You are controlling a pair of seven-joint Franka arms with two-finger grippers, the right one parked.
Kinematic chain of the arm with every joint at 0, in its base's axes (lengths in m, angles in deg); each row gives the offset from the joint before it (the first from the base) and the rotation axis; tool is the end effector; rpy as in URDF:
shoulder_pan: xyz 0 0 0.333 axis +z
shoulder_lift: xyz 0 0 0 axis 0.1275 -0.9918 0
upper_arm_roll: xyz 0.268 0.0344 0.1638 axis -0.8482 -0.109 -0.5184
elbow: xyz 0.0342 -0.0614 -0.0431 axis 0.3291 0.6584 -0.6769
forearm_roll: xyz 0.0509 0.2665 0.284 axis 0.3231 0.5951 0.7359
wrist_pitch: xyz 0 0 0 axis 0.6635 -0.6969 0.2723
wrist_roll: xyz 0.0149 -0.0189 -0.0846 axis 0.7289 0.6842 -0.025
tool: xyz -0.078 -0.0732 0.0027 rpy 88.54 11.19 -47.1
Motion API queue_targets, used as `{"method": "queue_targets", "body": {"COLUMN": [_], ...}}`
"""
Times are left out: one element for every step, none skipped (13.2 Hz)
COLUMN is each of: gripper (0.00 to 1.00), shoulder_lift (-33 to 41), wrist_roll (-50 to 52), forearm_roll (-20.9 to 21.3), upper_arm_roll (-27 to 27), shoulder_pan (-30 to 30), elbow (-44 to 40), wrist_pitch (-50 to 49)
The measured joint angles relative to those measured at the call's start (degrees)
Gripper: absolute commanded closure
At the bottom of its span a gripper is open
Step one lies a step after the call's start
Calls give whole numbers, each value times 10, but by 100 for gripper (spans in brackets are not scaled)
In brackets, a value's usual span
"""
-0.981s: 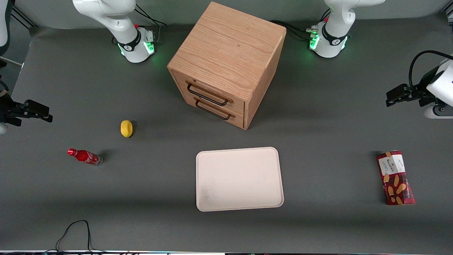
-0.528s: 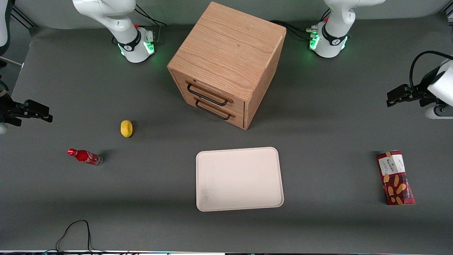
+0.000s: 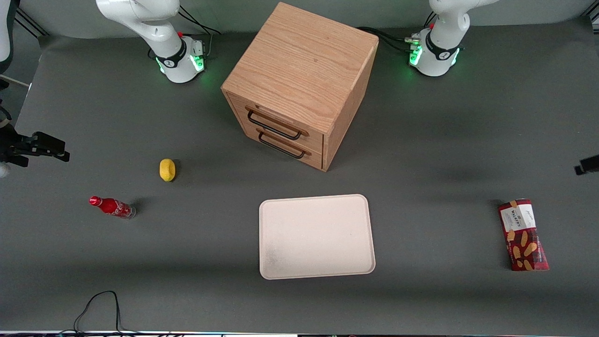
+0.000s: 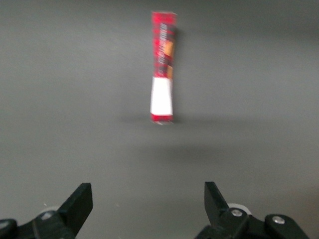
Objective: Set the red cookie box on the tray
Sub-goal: 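Move the left gripper over the red plaid shortbread box, then lower the left gripper and close it on the shortbread box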
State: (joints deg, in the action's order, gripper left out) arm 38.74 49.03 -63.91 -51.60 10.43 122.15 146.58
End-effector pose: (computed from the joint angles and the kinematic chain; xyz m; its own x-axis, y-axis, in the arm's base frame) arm 0.6299 0.1958 0.5165 0.9971 0.0519 -0.0549 0.0520 -0.9986 0.0011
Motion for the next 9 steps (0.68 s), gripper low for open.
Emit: {"method": "queue_targets", "body": {"gripper": [0, 0, 0, 0, 0, 0, 0, 0, 0], "shoulder_lift": [-29, -49, -60, -64, -66, -67, -70, -75, -80], "wrist_roll": [-4, -4, -4, -3, -2, -1, -1, 0, 0], "forearm_roll": [0, 0, 0, 0, 0, 0, 0, 0, 1], "upper_arm_roll": [0, 2, 5, 8, 10, 11, 11, 11, 11], "shoulder_pan": [8, 8, 6, 2, -3, -9, -14, -17, -19], "elbow": [-29, -49, -59, -63, -61, -56, -48, -37, -29], "wrist_pitch": [0, 1, 4, 16, 33, 52, 73, 91, 105]}}
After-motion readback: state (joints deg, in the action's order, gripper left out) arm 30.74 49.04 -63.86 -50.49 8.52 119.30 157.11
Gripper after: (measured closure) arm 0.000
